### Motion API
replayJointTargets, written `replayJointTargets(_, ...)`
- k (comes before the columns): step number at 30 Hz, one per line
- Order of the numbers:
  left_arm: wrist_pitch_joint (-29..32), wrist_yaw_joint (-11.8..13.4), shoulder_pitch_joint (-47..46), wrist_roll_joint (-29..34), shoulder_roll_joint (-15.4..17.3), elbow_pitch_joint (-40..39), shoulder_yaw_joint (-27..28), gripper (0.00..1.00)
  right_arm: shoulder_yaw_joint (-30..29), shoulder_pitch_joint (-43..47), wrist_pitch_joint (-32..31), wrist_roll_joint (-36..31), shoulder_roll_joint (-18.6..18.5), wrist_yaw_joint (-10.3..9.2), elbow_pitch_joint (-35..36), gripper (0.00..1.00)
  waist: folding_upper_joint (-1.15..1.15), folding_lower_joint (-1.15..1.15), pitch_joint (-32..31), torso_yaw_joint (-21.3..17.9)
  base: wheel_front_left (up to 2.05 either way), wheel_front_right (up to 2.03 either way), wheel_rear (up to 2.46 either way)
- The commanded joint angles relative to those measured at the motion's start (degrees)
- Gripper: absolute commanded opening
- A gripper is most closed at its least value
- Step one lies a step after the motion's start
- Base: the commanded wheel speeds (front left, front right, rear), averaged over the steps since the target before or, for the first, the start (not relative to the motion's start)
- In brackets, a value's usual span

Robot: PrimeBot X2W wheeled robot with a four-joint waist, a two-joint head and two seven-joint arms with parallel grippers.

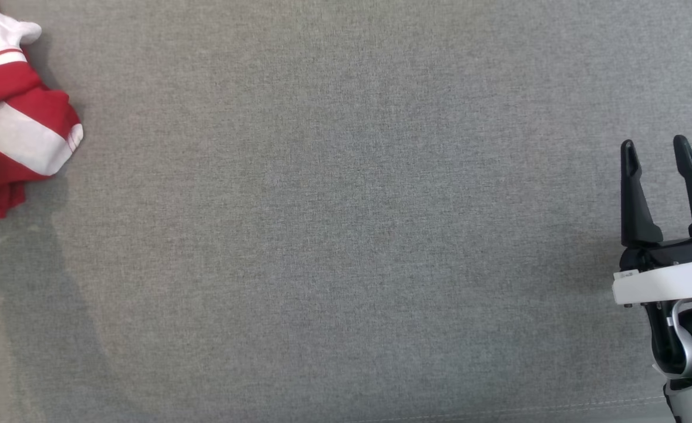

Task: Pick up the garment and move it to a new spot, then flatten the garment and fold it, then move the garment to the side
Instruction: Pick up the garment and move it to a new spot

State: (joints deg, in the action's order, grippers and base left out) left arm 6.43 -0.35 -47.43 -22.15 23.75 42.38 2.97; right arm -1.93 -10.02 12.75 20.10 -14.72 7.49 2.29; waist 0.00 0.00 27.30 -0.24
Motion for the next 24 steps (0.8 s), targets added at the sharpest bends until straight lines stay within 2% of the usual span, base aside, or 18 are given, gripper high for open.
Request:
replayJointTargets(1,-1.53,-0.11,-0.38,0.4,0.83,-0.67,-0.17,0.0,0.34,0.21,0.39,-0.12,0.32,0.0,-0.37,1.0,0.0,0.0,-1.76,0.18,0.0,0.0,0.0)
replayJointTargets(6,-5.98,-0.52,-1.46,1.42,1.44,-3.56,-0.85,0.0,0.96,0.72,0.63,0.06,0.96,0.0,-1.4,1.0,0.0,0.0,-4.36,-0.06,0.0,0.0,0.0)
replayJointTargets(12,-8.04,-0.61,-3.05,3.52,1.89,-10.24,-2.83,0.0,1.43,1.53,1.21,0.2,2.17,0.0,-3.02,1.0,0.0,0.0,-8.17,-0.85,0.0,0.0,0.0)
replayJointTargets(17,-5.93,-0.85,-5.02,4.72,1.41,-18.4,-5.47,0.0,1.79,1.87,1.67,0.29,3.53,0.0,-4.31,1.0,0.0,0.0,-10.85,-2.41,0.0,0.0,0.0)
replayJointTargets(24,-1.05,-1.73,-8.96,5.99,-1.48,-29.87,-10.73,0.0,2.26,1.95,2.27,0.68,5.63,0.0,-6.26,1.0,0.0,0.0,-13.24,-6.88,0.0,0.0,0.0)
